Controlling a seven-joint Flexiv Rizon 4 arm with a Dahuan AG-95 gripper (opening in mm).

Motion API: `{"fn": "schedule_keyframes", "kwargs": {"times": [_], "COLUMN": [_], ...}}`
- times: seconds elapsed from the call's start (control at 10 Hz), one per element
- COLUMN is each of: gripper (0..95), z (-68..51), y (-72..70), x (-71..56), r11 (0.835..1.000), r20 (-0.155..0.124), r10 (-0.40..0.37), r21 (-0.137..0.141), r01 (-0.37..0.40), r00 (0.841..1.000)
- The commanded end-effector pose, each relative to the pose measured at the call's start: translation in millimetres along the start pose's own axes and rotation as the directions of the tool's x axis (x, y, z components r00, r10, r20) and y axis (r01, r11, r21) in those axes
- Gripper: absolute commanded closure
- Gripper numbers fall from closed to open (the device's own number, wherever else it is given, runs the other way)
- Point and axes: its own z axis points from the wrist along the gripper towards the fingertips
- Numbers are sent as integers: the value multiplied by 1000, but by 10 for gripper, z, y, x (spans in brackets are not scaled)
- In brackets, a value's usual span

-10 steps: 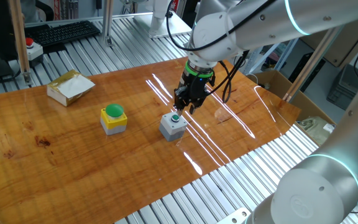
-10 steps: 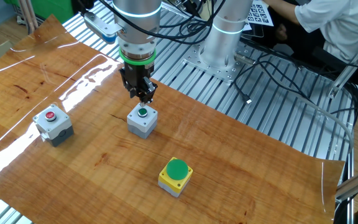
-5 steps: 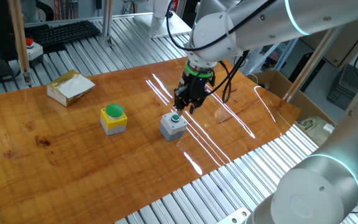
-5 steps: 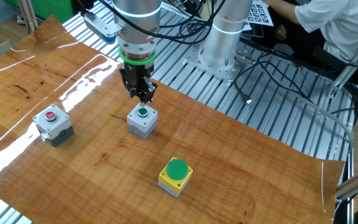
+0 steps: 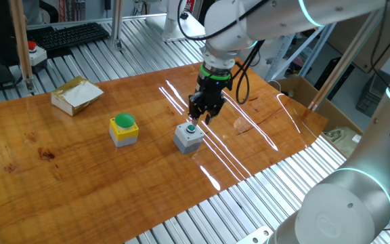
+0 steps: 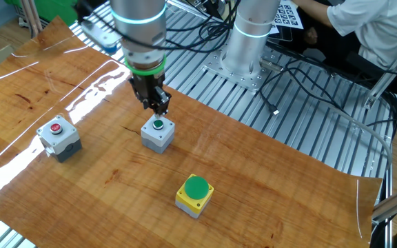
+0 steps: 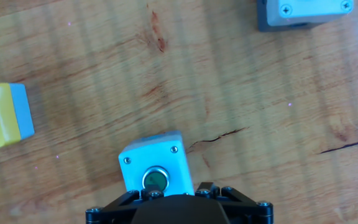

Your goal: Press three buttons from left to right in sequence

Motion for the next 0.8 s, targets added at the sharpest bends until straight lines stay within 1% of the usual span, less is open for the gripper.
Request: {"fn": "schedule_keyframes", "kwargs": {"times": [0.1, 0.4, 0.5, 0.6, 0.7, 0.8], "gripper": [570, 570, 570, 570, 570, 570], "z": [55, 55, 46, 40, 52, 65], "y": [28, 18, 7, -10, -62, -69], "x": [-23, -28, -21, -6, 16, 25], "r11": [1000, 1000, 1000, 1000, 1000, 1000], "r20": [13, 20, 22, 25, 26, 28], "r10": [6, 0, -4, -8, -12, -8], "r21": [5, 18, 27, 26, 17, 16], "r01": [-6, 0, 4, 7, 11, 8], "r00": [1000, 1000, 1000, 1000, 1000, 1000]}}
